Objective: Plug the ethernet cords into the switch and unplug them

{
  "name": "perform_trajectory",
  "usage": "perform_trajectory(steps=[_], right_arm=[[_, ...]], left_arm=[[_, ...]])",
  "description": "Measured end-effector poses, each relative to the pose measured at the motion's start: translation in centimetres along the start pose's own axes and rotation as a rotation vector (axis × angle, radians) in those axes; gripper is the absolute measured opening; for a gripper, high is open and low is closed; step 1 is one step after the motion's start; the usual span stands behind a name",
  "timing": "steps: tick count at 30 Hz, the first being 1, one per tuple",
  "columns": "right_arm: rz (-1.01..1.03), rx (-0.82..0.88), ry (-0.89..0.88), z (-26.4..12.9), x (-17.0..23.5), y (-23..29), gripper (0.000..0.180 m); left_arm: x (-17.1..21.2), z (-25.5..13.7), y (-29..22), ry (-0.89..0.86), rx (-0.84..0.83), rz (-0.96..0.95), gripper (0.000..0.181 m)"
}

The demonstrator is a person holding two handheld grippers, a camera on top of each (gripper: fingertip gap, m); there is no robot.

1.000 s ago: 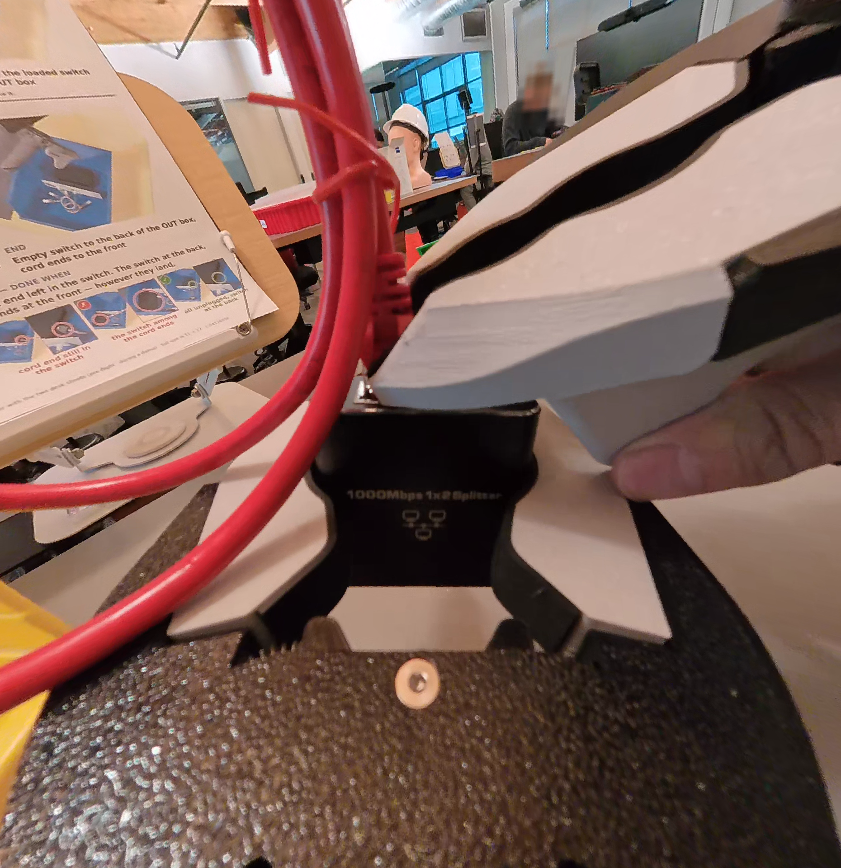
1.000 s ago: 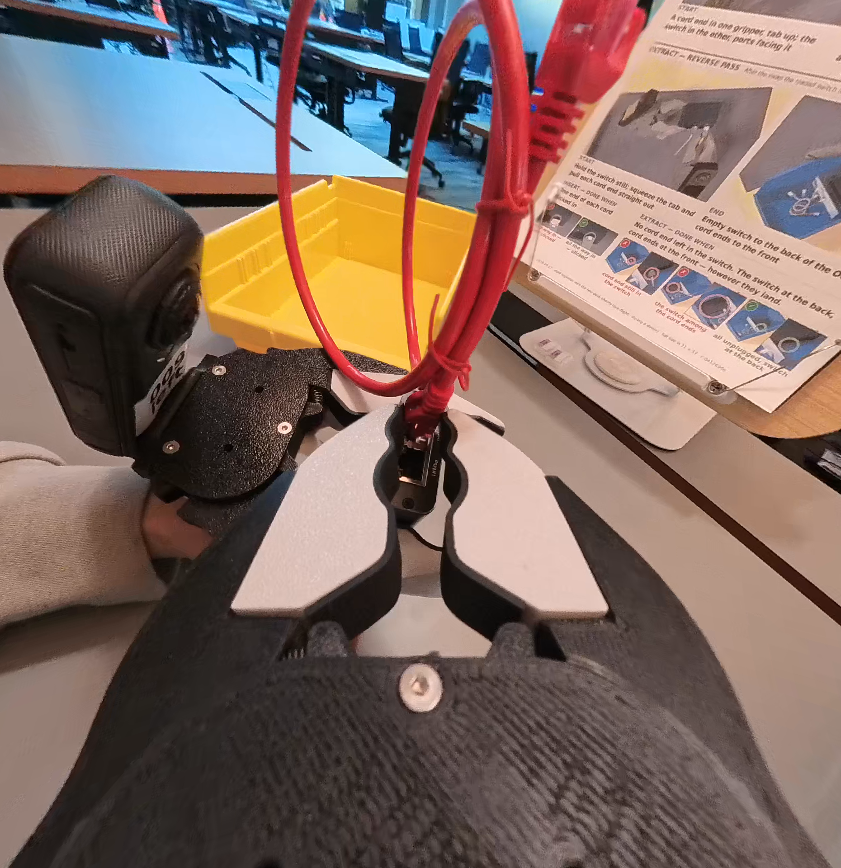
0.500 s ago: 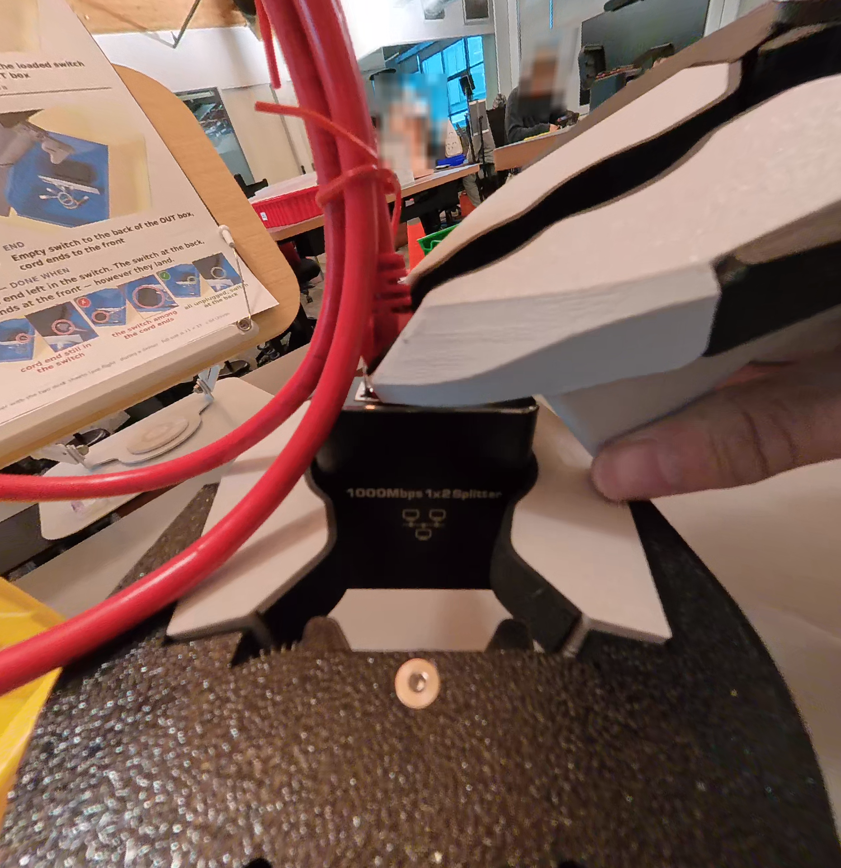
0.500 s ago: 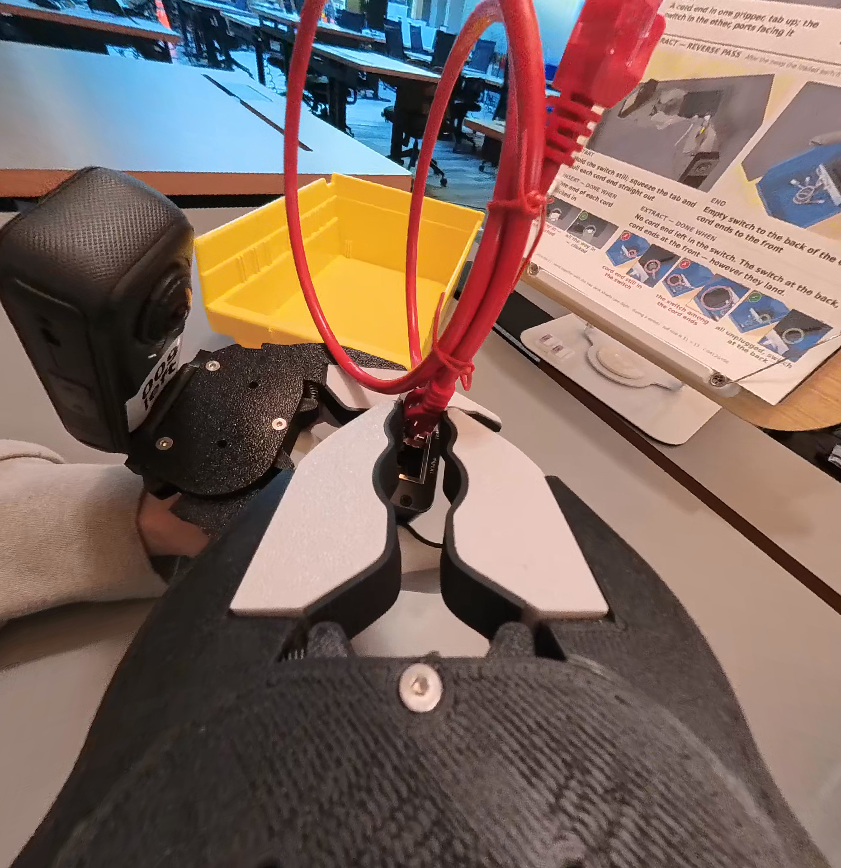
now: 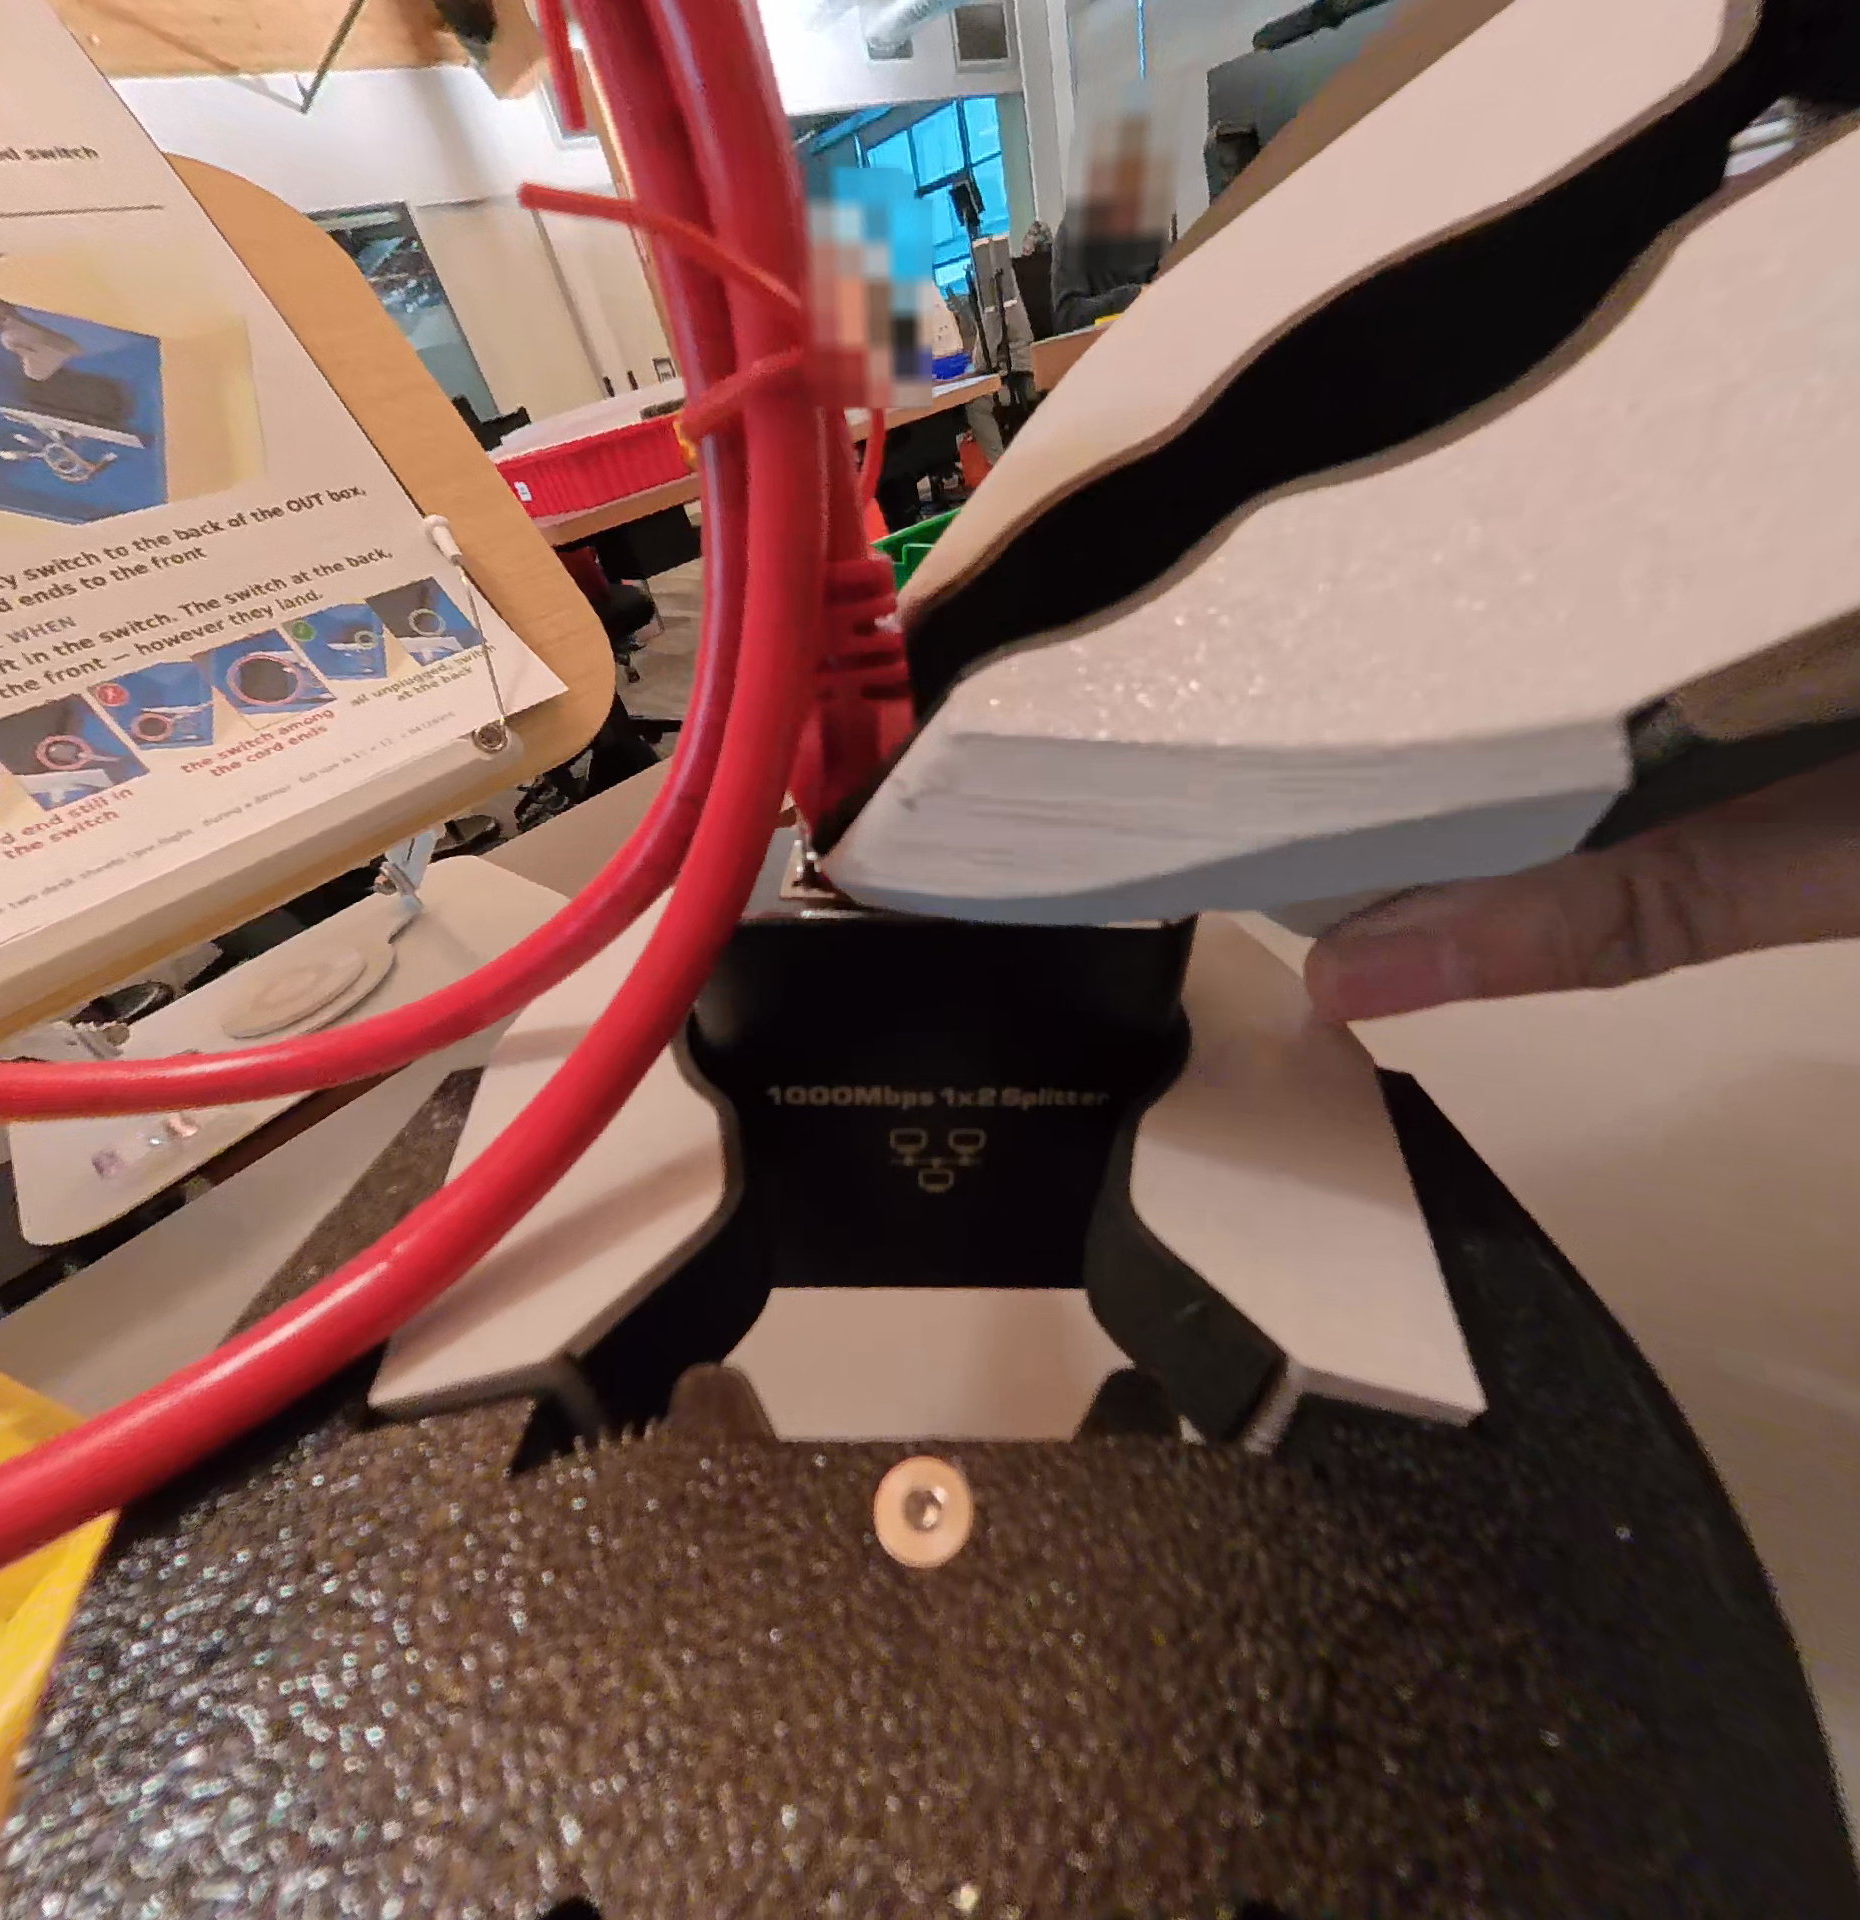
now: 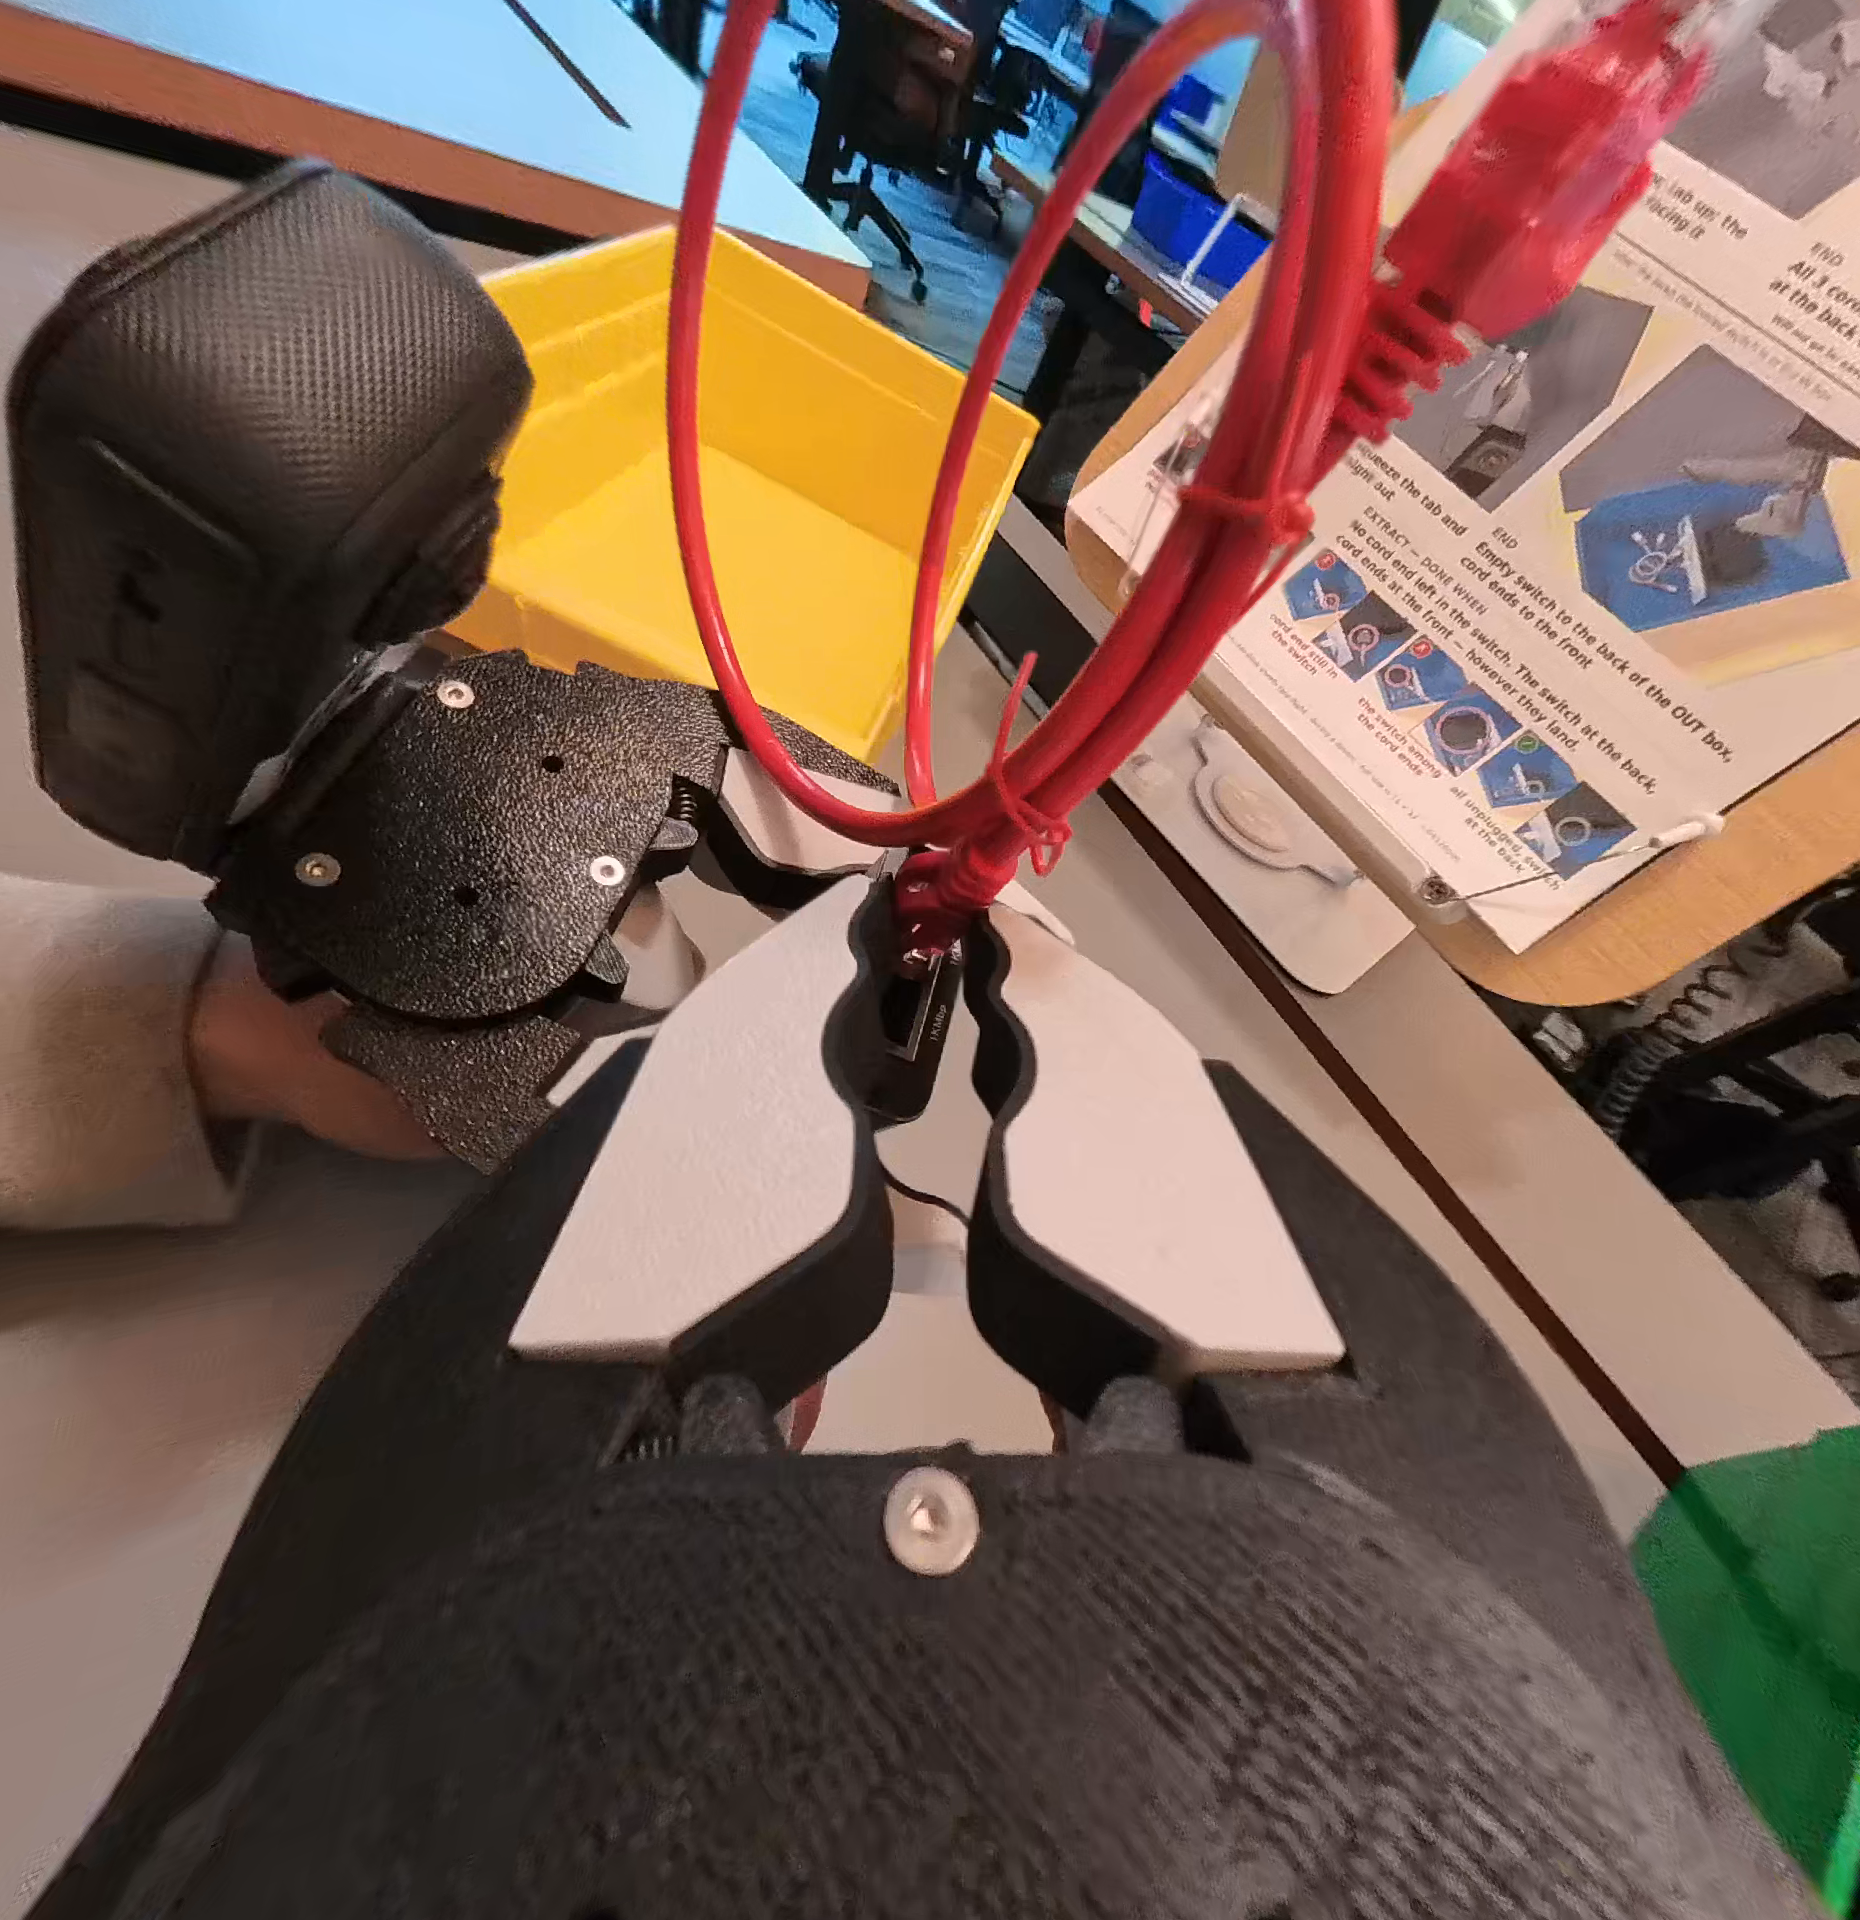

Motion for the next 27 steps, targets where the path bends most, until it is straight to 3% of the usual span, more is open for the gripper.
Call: perform_trajectory(steps=[9, 12, 15, 18, 24, 27], right_arm=[[-0.104, 0.024, 0.003, -0.01, -0.32, 0.21, 0.015], [-0.035, 0.005, -0.01, 0.01, -0.36, 0.1, 0.014], [0.159, -0.053, -0.047, 0.24, -0.05, -0.2, 0.014], [0.197, -0.054, -0.056, 0.34, 0.04, -0.09, 0.013], [-0.028, 0.015, -0.028, 0.12, -0.7, 0.33, 0.015], [-0.035, 0.008, -0.035, -0.09, -0.85, 0.24, 0.015]], left_arm=[[0.1, -0.06, 0.14, -0.023, 0.043, -0.021, 0.076], [-0.03, -0.18, 0.12, -0.025, -0.013, 0.012, 0.076], [-0.26, -0.48, 0.2, -0.014, -0.092, 0.069, 0.076], [-0.26, -0.54, 0.23, -0.006, -0.121, 0.084, 0.076], [-0.24, -0.43, 0.2, -0.036, -0.069, 0.023, 0.076], [-0.44, -0.53, 0.09, -0.036, -0.088, 0.049, 0.076]])
Point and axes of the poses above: each gripper's, where its closed fingertips meet, z out along the fingers, x out of its underside, y = z × x across the jaws, the point moved 10 cm from there along -z, back along the fingers, and after that the axes turned 15 degrees about x, right-handed, at the moved point
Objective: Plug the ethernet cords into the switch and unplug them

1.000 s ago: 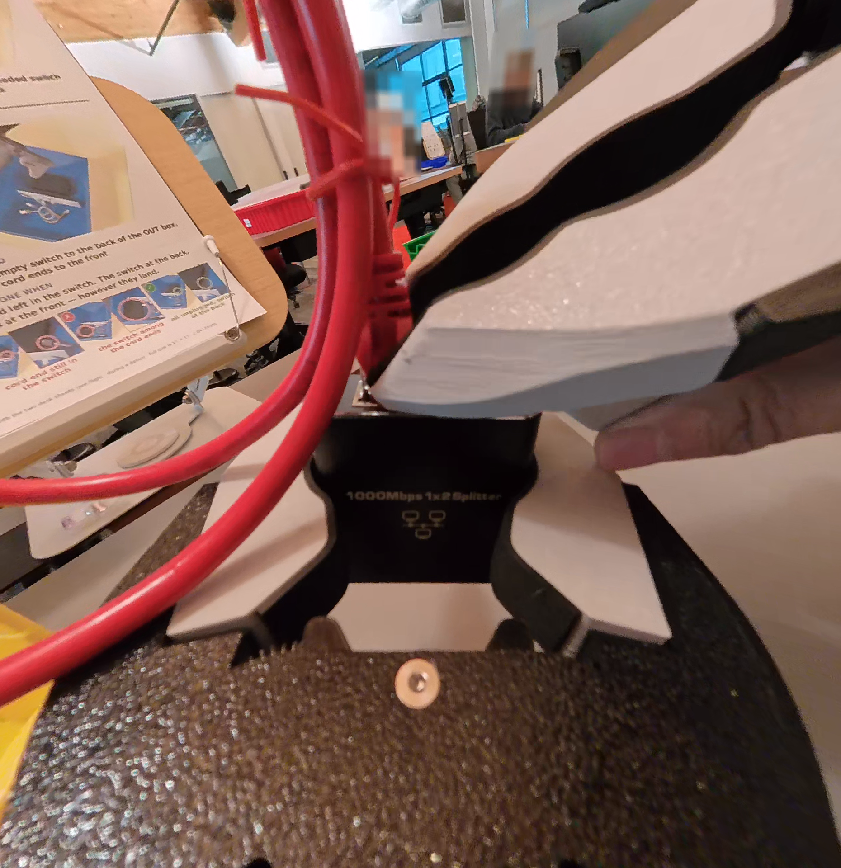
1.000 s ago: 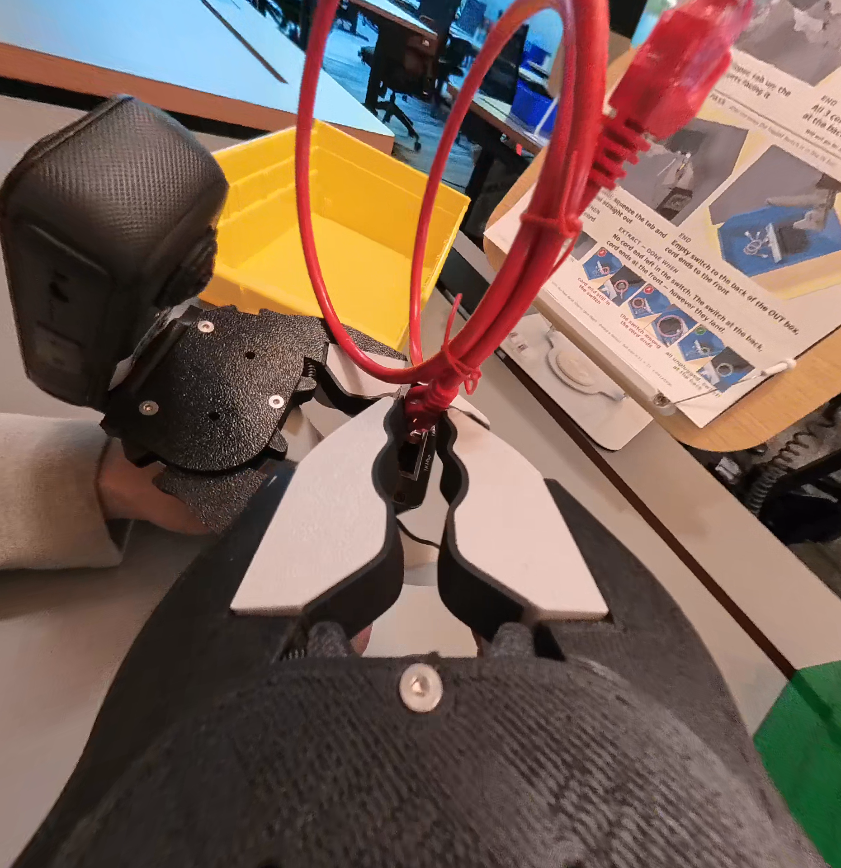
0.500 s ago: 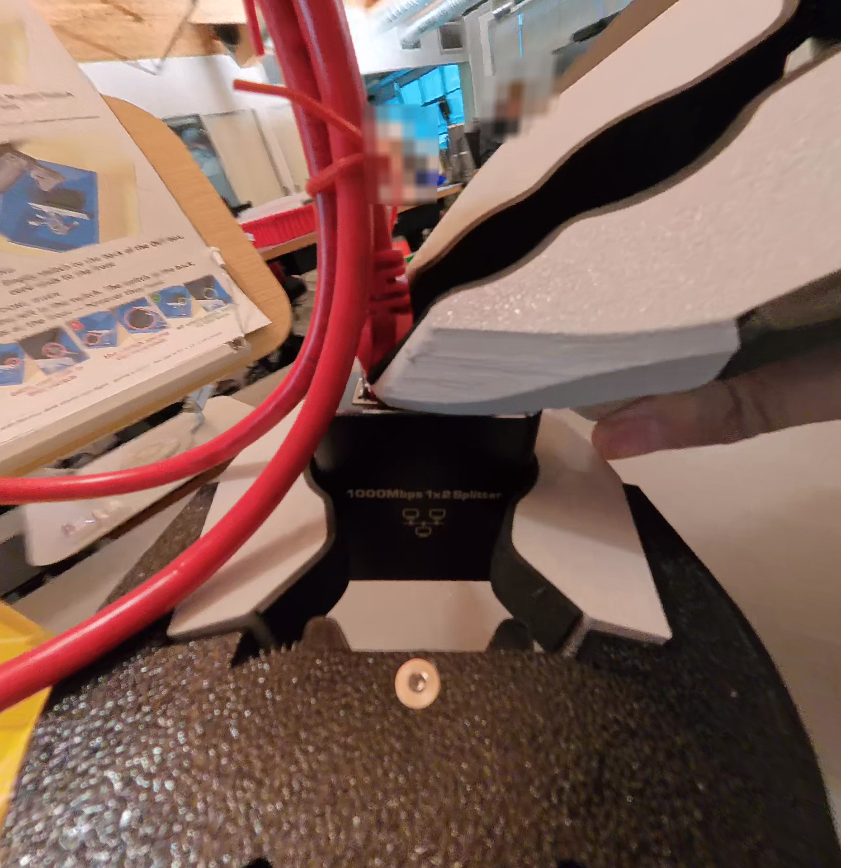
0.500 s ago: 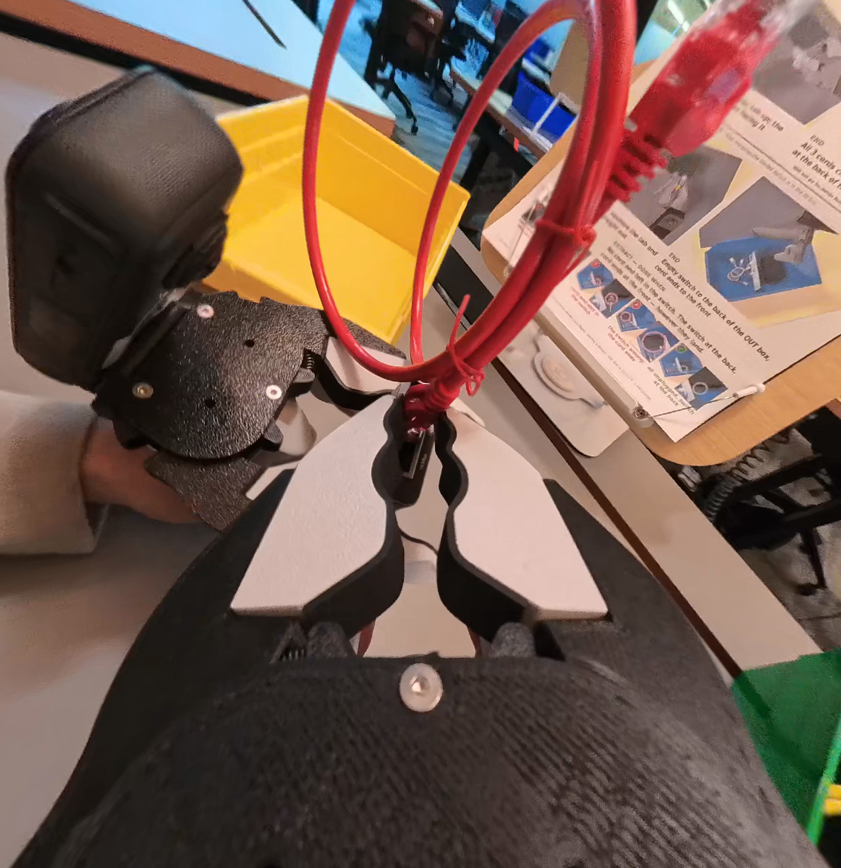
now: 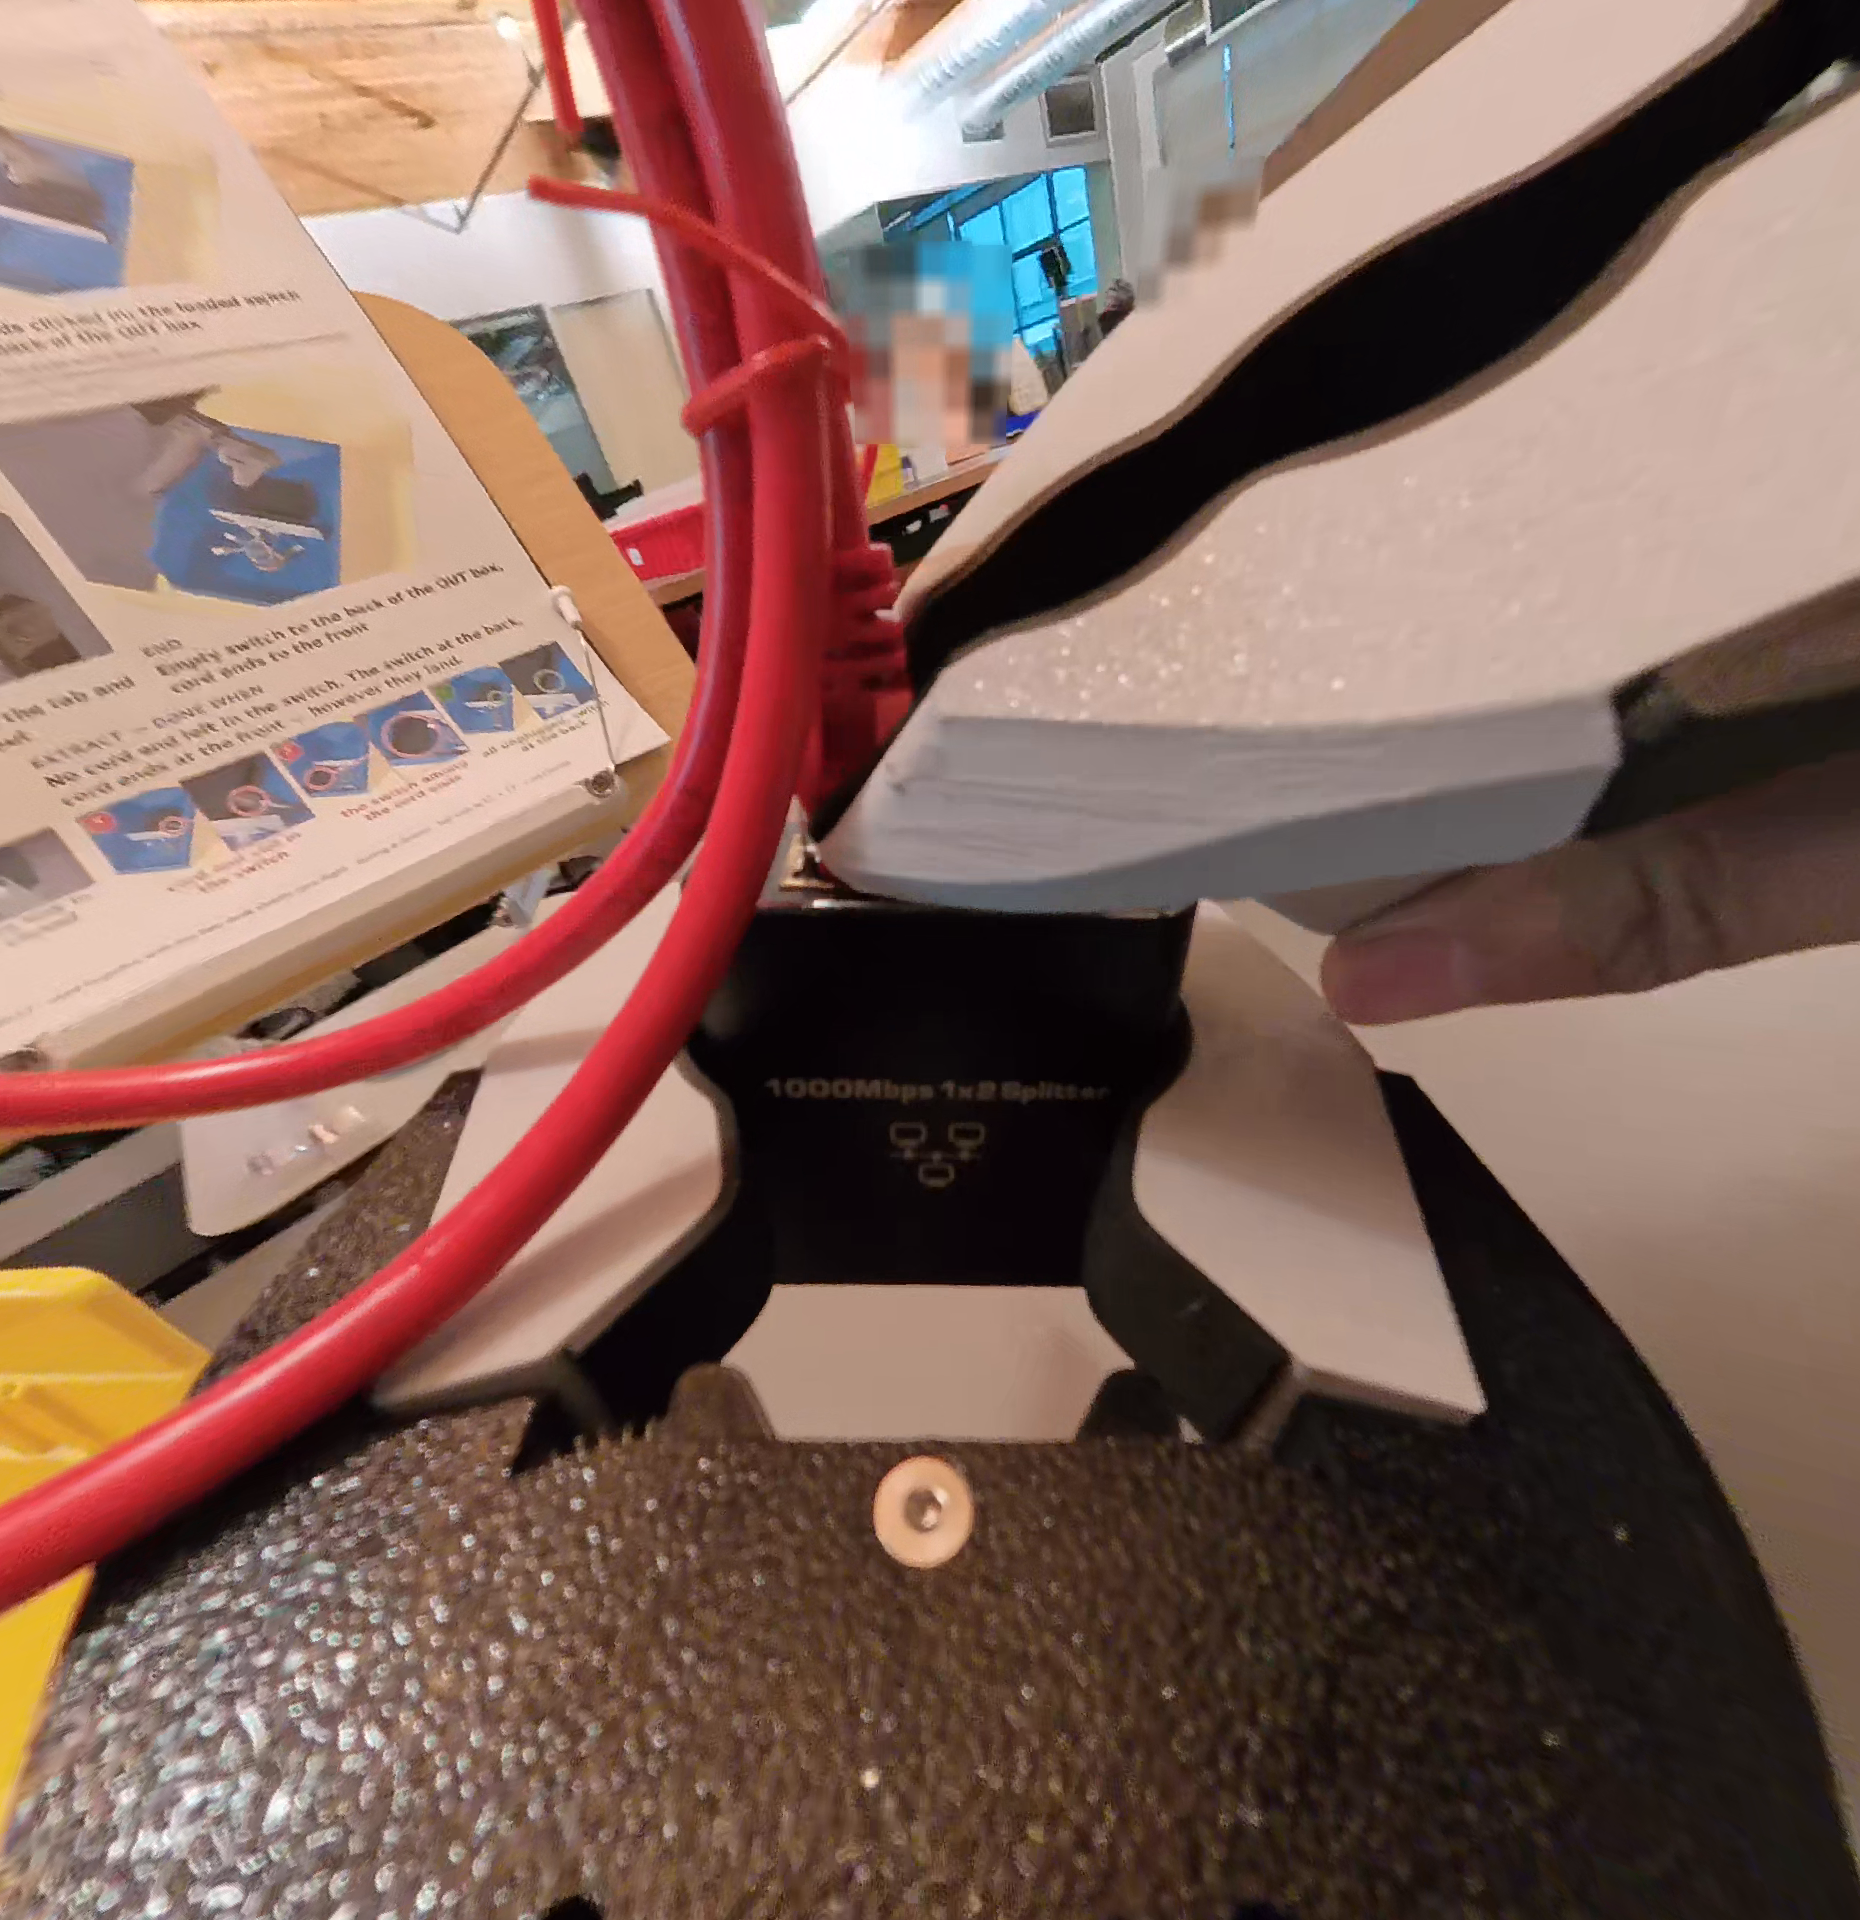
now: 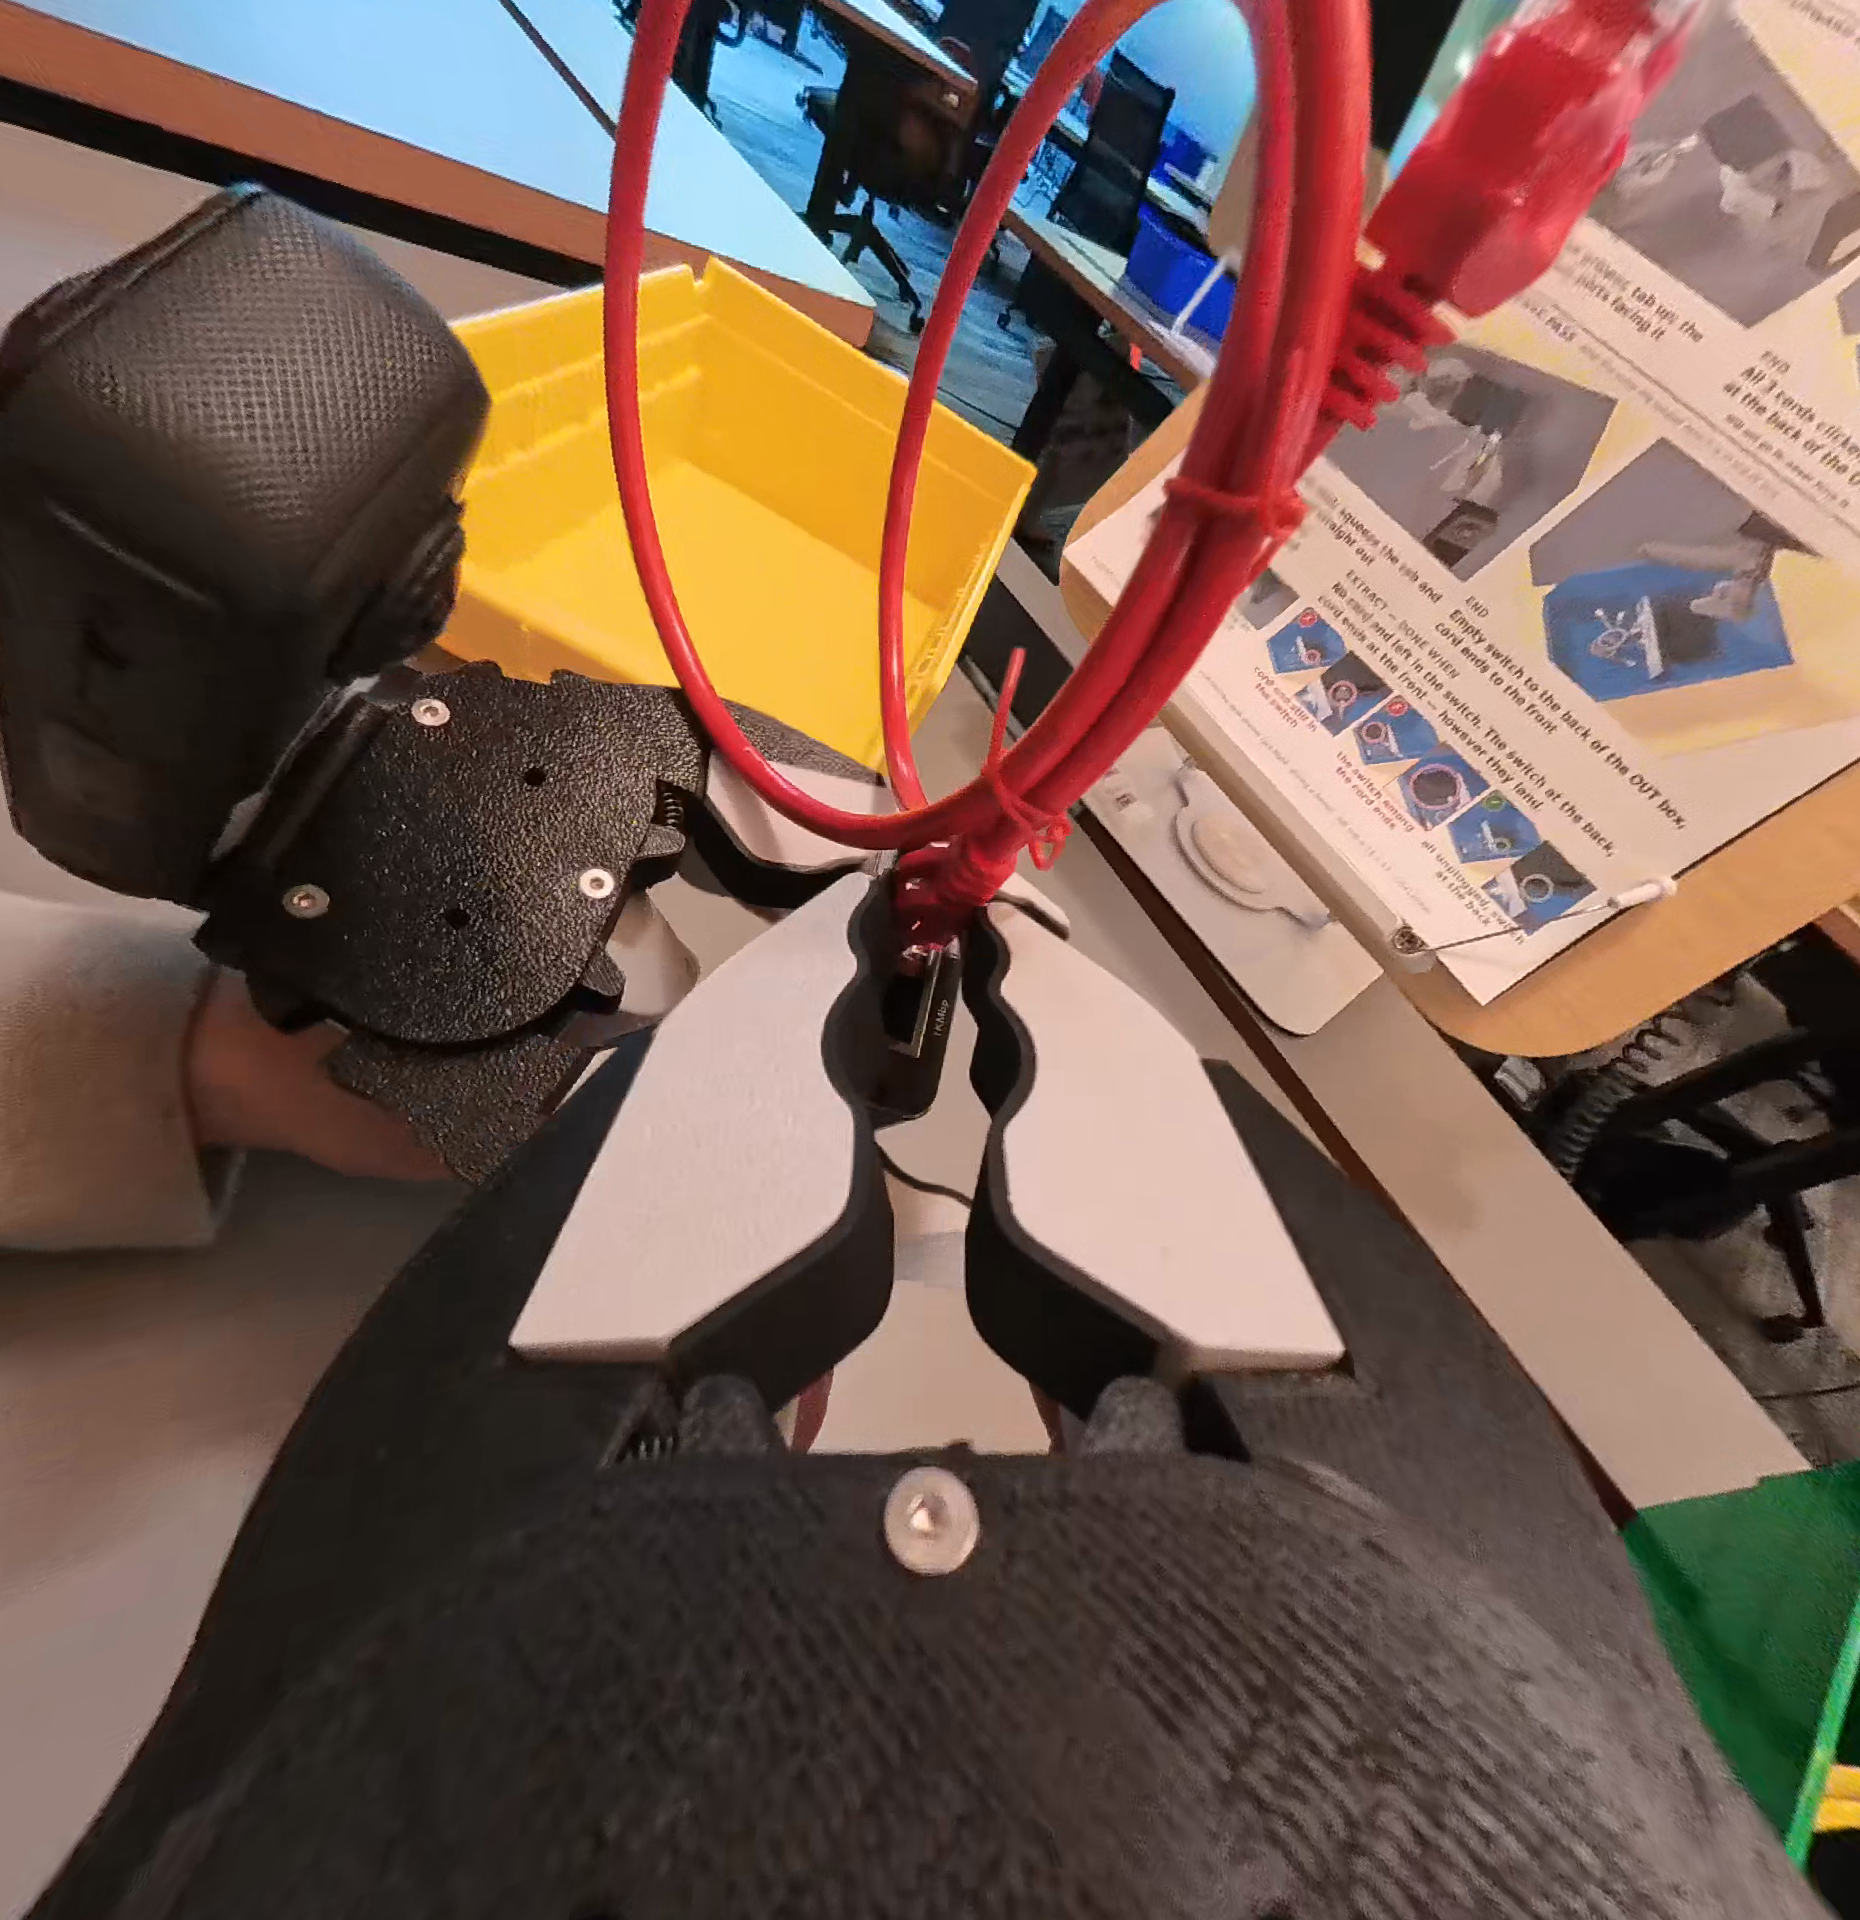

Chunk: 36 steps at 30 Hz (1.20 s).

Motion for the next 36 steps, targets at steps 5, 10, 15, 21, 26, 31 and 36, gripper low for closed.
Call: perform_trajectory(steps=[5, 10, 15, 21, 26, 31, 36], right_arm=[[0.169, -0.07, -0.031, 0.1, 0.4, -0.4, 0.014], [0.157, -0.062, -0.03, 0.0, 0.4, -0.3, 0.014], [-0.056, -0.013, -0.008, -0.2, -0.7, 0.2, 0.014], [-0.193, 0.009, 0.012, -0.3, -1.0, 0.4, 0.014], [-0.255, 0.021, 0.019, -0.4, -1.1, 0.4, 0.014], [-0.207, 0.004, 0.007, -0.4, -1.0, 0.3, 0.013], [-0.166, 0.005, 0.001, -0.4, -0.7, 0.3, 0.013]], left_arm=[[-0.1, -0.3, 0.0, -0.019, -0.017, 0.043, 0.076], [0.0, -0.2, 0.0, -0.041, 0.005, 0.021, 0.076], [-0.2, -0.4, 0.1, -0.067, 0.039, 0.002, 0.077], [-0.1, -0.2, 0.0, -0.07, 0.071, -0.027, 0.076], [-0.1, -0.1, 0.0, -0.085, 0.123, -0.065, 0.076], [-0.1, -0.3, 0.0, -0.046, 0.037, 0.019, 0.076], [-0.1, -0.1, 0.0, -0.047, 0.052, -0.009, 0.076]])
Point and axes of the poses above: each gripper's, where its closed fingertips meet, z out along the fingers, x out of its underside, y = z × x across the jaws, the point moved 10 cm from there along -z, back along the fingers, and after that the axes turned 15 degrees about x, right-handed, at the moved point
